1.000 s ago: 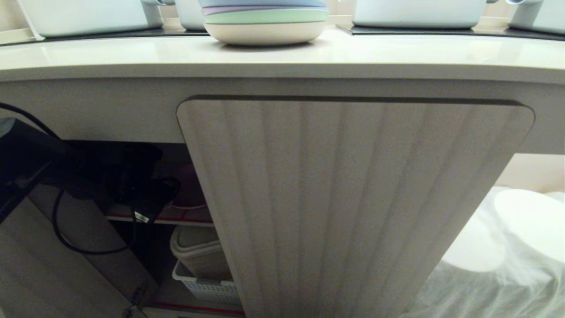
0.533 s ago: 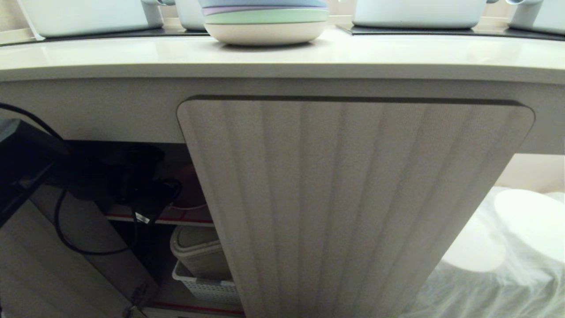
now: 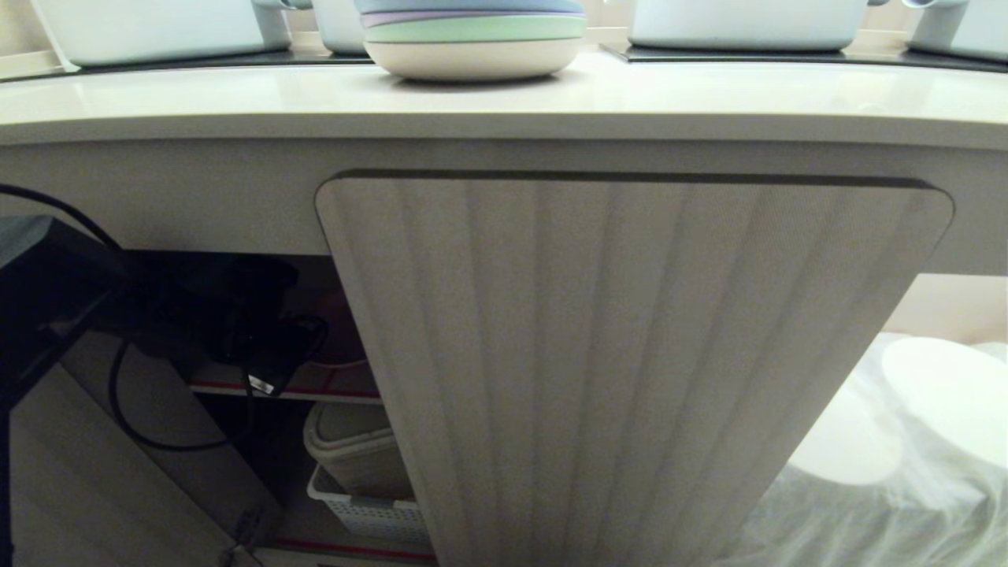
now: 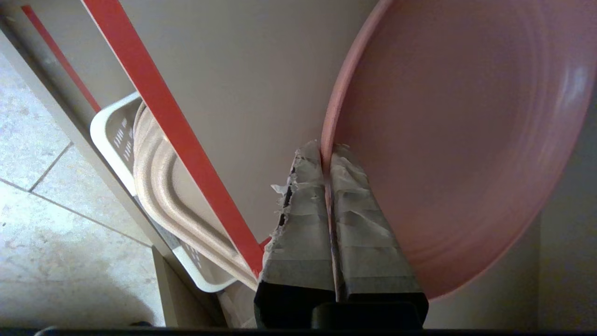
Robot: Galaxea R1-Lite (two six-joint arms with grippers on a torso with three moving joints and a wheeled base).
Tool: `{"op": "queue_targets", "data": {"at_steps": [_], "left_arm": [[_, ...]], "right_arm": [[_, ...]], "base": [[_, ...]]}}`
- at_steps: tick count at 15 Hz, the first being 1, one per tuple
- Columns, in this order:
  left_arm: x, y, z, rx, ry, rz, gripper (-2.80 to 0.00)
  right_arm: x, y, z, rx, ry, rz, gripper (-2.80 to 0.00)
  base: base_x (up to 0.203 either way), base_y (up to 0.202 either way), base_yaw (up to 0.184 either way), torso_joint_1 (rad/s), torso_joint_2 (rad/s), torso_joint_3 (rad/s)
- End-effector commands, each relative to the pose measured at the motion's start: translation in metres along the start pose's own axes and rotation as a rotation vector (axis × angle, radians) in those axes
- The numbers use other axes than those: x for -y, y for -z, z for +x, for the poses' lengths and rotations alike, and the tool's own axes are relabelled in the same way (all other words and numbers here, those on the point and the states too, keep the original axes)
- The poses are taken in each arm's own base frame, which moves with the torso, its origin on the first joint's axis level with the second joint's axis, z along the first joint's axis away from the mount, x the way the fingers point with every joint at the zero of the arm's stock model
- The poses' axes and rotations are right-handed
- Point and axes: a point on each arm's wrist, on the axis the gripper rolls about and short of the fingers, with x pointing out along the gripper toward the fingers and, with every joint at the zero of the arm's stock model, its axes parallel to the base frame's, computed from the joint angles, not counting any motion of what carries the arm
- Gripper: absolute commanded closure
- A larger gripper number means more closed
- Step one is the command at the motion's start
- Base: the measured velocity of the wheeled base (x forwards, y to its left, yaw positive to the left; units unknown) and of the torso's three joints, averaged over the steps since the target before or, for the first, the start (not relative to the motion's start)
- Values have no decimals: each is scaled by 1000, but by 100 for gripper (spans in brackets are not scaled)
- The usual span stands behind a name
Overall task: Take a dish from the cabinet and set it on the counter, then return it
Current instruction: Put it back into the cabinet
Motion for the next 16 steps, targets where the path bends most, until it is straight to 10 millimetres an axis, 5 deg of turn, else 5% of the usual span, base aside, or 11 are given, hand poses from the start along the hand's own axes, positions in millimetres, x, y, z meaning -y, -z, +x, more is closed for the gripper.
{"op": "queue_targets", "data": {"at_steps": [1, 16], "left_arm": [[-1, -1, 1, 2, -2, -8, 0], [-4, 2, 8, -5, -21, -2, 0]], "right_arm": [[0, 0, 0, 1, 0, 0, 0], [0, 0, 0, 0, 0, 0, 0]], "base": [[0, 0, 0, 0, 0, 0], [0, 0, 0, 0, 0, 0]]}}
